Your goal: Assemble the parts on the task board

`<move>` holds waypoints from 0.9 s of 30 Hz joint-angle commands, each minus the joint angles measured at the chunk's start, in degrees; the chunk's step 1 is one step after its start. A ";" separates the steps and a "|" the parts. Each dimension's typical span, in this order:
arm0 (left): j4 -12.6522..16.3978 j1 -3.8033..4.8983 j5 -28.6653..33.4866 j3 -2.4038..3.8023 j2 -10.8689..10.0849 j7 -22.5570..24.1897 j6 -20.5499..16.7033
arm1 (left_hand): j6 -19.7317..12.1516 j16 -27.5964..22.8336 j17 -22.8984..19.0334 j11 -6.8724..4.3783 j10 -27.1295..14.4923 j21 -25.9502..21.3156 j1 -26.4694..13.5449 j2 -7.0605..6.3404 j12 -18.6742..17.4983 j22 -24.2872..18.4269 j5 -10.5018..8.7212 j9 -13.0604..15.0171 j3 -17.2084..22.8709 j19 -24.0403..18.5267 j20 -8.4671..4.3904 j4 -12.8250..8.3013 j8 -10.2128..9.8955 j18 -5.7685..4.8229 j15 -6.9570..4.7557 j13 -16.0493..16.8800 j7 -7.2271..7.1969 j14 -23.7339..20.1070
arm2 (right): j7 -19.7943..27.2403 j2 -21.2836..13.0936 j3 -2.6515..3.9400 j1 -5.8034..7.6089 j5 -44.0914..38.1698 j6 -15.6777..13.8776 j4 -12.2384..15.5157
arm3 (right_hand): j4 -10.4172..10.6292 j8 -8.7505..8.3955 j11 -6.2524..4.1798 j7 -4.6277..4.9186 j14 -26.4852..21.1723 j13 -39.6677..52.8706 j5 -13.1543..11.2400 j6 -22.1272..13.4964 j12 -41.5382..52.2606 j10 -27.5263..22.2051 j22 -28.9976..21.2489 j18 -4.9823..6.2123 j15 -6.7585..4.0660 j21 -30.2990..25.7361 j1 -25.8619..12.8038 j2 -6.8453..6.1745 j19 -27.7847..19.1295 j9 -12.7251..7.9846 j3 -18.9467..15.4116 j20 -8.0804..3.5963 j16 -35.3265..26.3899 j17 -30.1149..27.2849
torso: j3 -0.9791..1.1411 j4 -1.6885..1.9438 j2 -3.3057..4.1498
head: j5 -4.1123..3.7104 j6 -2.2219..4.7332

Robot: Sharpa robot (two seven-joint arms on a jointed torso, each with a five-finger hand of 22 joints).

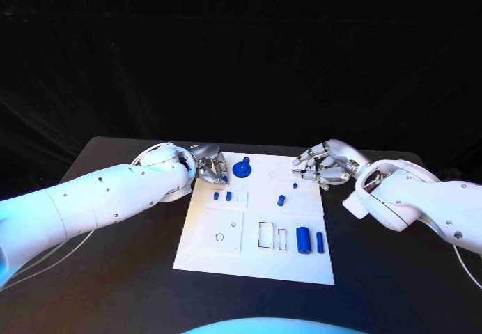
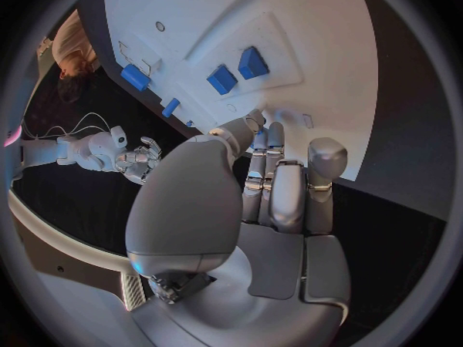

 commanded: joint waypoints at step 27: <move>-1.20 -0.01 0.52 -0.06 1.54 0.23 2.69 | 0.38 -0.03 -0.22 -0.10 0.57 0.16 -0.32 0.04 -0.38 -0.08 -0.09 -0.01 -0.23 0.28 -0.01 -0.11 0.21 -0.48 -0.09 -0.09 -0.15 0.06 | 0.26 0.21 0.01 -0.04 -0.14 0.60 0.08 | 0.24 0.25 -0.11 0.08 -0.45 -0.05 0.20 -0.25 -0.17 0.42 -0.04 0.54 0.06 -0.17 0.08 -0.42 -0.31 0.05 0.23 0.03 -0.18 -0.05 | 0.02 0.02 -0.03 | -0.05 -0.48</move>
